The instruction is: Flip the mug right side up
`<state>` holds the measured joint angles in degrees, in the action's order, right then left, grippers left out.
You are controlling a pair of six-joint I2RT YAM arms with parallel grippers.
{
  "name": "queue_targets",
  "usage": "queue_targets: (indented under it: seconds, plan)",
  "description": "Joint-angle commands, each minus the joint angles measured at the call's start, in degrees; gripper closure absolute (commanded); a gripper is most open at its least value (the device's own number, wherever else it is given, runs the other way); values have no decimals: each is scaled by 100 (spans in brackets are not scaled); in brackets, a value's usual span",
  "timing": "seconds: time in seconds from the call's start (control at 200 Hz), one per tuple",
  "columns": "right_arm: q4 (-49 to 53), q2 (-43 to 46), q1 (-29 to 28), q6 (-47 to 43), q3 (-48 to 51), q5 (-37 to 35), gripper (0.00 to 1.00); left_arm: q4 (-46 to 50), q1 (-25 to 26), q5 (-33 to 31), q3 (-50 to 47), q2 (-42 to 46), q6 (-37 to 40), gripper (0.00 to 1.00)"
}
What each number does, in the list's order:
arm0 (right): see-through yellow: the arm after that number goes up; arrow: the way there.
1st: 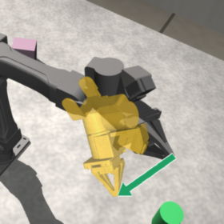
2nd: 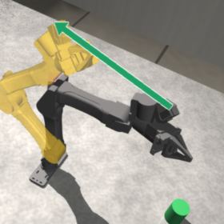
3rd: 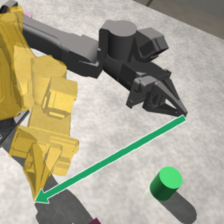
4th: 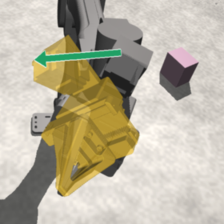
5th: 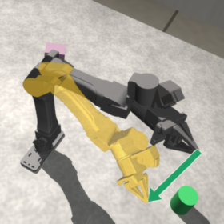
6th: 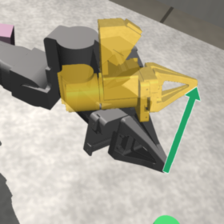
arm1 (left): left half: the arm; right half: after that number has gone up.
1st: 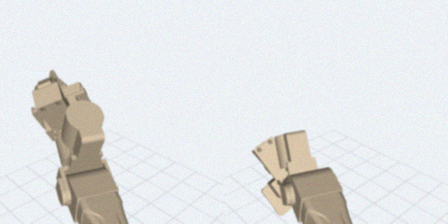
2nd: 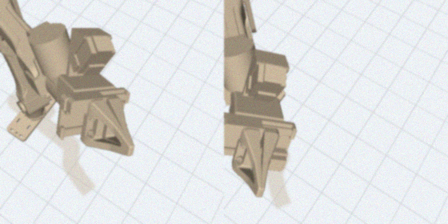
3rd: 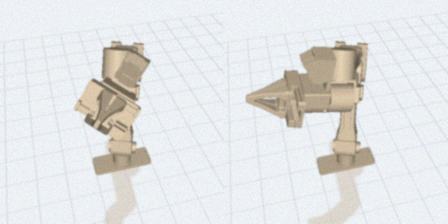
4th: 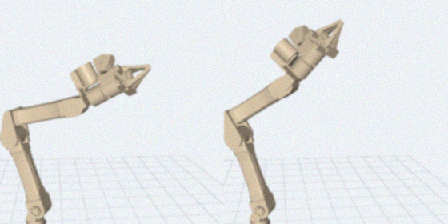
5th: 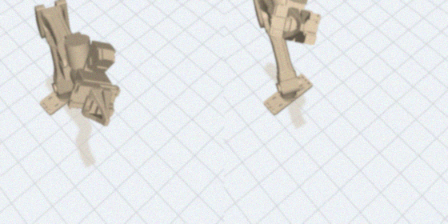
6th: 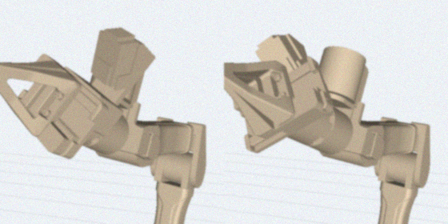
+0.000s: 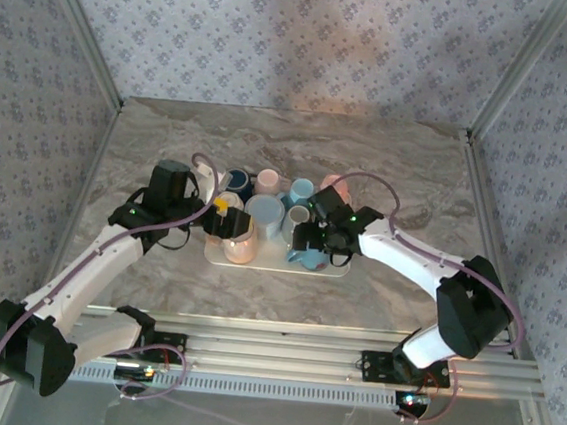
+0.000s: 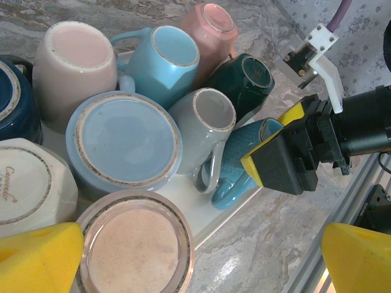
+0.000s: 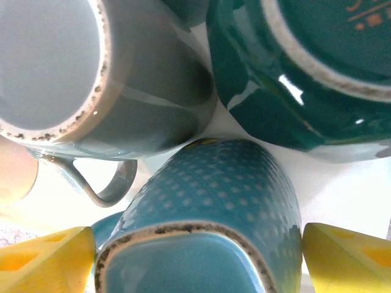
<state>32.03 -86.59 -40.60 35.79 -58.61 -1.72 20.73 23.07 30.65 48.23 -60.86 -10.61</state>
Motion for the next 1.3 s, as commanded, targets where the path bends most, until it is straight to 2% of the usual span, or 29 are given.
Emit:
queue_targets:
  seconds: [0.0,0.575,0.834,1.124,1.294]
  plan:
    - [124,124,130,77,189,154,16,32,56,16,174,-12,-11,0]
    - [85,403,308,77,297,266,32,-3,104,-114,278,-187,-95,0]
    - [-178,933,738,203,438,1010,38,-31,128,-190,413,-294,-52,0]
    - [-866,1695,1238,951,948,1877,43,-70,128,-215,518,-360,17,0]
    - [-949,2294,1522,1362,881,2239,45,-167,128,-102,716,-372,-205,0]
